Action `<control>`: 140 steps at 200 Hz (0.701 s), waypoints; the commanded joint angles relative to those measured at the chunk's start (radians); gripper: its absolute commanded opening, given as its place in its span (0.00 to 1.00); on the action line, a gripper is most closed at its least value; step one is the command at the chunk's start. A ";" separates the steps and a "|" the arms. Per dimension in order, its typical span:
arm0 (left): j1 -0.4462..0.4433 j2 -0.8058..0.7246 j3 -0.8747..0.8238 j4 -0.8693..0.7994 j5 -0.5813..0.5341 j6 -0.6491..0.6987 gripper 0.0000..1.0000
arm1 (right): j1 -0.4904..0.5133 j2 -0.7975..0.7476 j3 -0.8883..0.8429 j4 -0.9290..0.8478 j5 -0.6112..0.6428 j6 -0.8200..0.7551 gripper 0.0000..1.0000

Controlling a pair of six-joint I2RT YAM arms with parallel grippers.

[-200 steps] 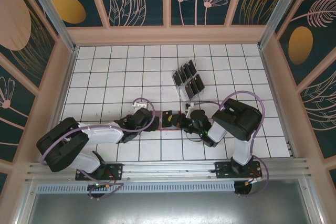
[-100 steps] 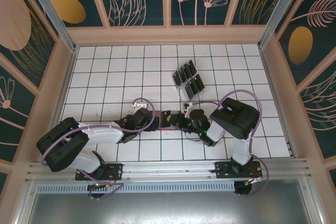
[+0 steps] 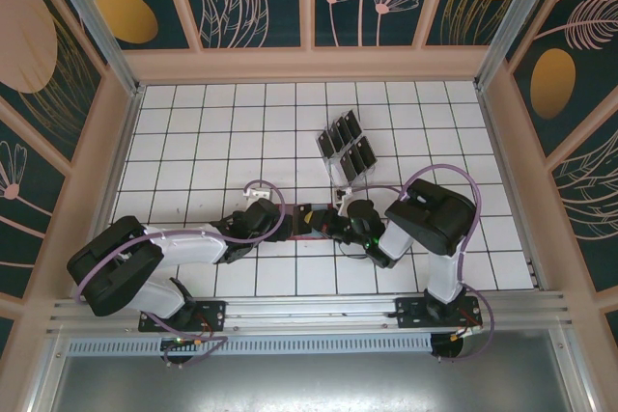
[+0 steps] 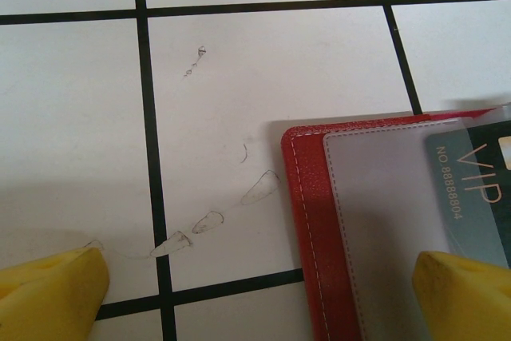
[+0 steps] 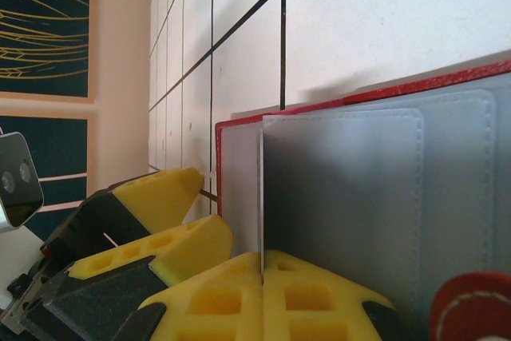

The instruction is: Put the credit cards into the card holder

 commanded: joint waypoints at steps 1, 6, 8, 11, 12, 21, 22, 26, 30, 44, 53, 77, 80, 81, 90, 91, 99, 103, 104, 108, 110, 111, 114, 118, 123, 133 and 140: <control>-0.003 0.013 -0.037 -0.096 0.032 -0.028 0.98 | -0.008 -0.032 0.016 -0.114 -0.008 -0.032 0.08; -0.003 0.013 -0.037 -0.096 0.033 -0.028 0.99 | -0.010 -0.040 0.021 -0.133 -0.008 -0.038 0.10; -0.003 0.013 -0.037 -0.096 0.033 -0.028 0.98 | -0.012 -0.044 0.023 -0.141 -0.009 -0.042 0.11; -0.003 0.013 -0.036 -0.096 0.033 -0.029 0.98 | -0.012 -0.048 0.026 -0.150 -0.008 -0.045 0.12; -0.002 0.014 -0.037 -0.096 0.032 -0.029 0.99 | -0.013 -0.050 0.027 -0.154 -0.008 -0.047 0.12; -0.004 0.013 -0.035 -0.096 0.033 -0.030 0.99 | -0.015 -0.064 0.035 -0.185 -0.006 -0.060 0.16; -0.004 0.013 -0.035 -0.096 0.033 -0.031 0.98 | -0.016 -0.065 0.036 -0.190 -0.006 -0.061 0.16; -0.003 0.015 -0.034 -0.096 0.033 -0.030 0.99 | -0.018 -0.071 0.039 -0.203 -0.006 -0.066 0.18; -0.003 0.014 -0.034 -0.096 0.034 -0.030 0.99 | -0.019 -0.077 0.043 -0.215 -0.006 -0.071 0.19; -0.003 0.012 -0.034 -0.094 0.035 -0.030 0.99 | -0.025 -0.095 0.054 -0.255 -0.008 -0.084 0.25; -0.003 0.010 -0.033 -0.094 0.036 -0.030 0.99 | -0.028 -0.107 0.061 -0.284 -0.007 -0.094 0.28; -0.003 0.006 -0.032 -0.093 0.037 -0.029 0.98 | -0.030 -0.143 0.090 -0.381 0.004 -0.130 0.37; -0.003 0.004 -0.032 -0.094 0.036 -0.028 0.99 | -0.030 -0.148 0.095 -0.394 0.004 -0.135 0.38; -0.003 0.004 -0.033 -0.094 0.036 -0.028 0.98 | -0.030 -0.149 0.096 -0.398 0.005 -0.136 0.38; -0.003 0.001 -0.031 -0.094 0.035 -0.028 0.98 | -0.030 -0.164 0.109 -0.436 0.010 -0.152 0.40; -0.003 0.002 -0.031 -0.094 0.035 -0.028 0.98 | -0.030 -0.167 0.111 -0.442 0.010 -0.153 0.40; -0.003 -0.002 -0.029 -0.096 0.034 -0.029 0.98 | -0.030 -0.180 0.123 -0.476 0.015 -0.168 0.41; -0.002 -0.003 -0.028 -0.096 0.033 -0.030 0.98 | -0.030 -0.187 0.128 -0.494 0.018 -0.174 0.42; -0.004 -0.003 -0.028 -0.096 0.033 -0.030 0.99 | -0.031 -0.189 0.129 -0.499 0.019 -0.176 0.42; -0.003 -0.007 -0.026 -0.098 0.033 -0.030 0.99 | -0.030 -0.197 0.134 -0.514 0.022 -0.182 0.42; -0.003 -0.007 -0.026 -0.099 0.033 -0.030 0.98 | -0.030 -0.200 0.137 -0.523 0.025 -0.187 0.42; -0.004 -0.008 -0.026 -0.100 0.033 -0.030 0.99 | -0.030 -0.203 0.138 -0.529 0.025 -0.189 0.42; -0.003 -0.009 -0.026 -0.100 0.033 -0.031 0.99 | -0.030 -0.207 0.142 -0.540 0.028 -0.193 0.42; -0.003 -0.012 -0.024 -0.102 0.031 -0.031 0.98 | -0.030 -0.214 0.148 -0.556 0.032 -0.199 0.43; -0.003 -0.015 -0.022 -0.105 0.028 -0.033 0.99 | -0.030 -0.222 0.155 -0.579 0.036 -0.207 0.43; -0.003 -0.024 -0.019 -0.114 0.022 -0.036 0.99 | -0.031 -0.238 0.172 -0.625 0.046 -0.223 0.43; -0.003 -0.030 -0.014 -0.120 0.019 -0.039 0.98 | -0.030 -0.247 0.183 -0.655 0.052 -0.233 0.43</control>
